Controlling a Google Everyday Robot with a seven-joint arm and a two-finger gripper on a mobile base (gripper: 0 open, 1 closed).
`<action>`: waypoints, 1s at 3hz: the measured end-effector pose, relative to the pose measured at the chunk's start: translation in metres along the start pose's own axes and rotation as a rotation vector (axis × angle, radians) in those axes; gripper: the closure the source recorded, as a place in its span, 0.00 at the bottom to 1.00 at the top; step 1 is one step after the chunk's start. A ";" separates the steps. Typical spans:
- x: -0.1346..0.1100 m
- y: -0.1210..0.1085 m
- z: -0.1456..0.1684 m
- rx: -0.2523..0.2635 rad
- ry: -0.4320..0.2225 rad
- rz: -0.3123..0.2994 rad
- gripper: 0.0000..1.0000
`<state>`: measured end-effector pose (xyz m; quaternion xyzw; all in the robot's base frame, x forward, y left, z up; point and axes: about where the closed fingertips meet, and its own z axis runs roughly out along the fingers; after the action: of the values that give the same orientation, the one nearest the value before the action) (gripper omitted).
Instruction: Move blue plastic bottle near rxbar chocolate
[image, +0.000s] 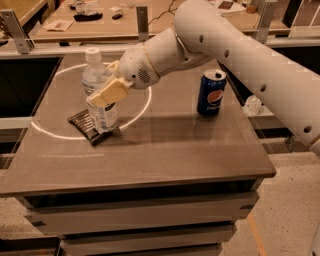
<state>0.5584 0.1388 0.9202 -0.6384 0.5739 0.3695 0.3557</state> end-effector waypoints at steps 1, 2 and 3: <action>-0.001 -0.001 0.000 -0.002 -0.001 0.000 0.58; -0.001 -0.001 0.000 -0.002 -0.001 0.000 0.36; -0.002 -0.001 0.000 -0.002 -0.001 0.000 0.12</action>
Offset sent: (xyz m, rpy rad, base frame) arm 0.0039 -0.0002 0.0205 0.0136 0.0205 0.0533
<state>0.5589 0.1393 0.9218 -0.6384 0.5735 0.3704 0.3553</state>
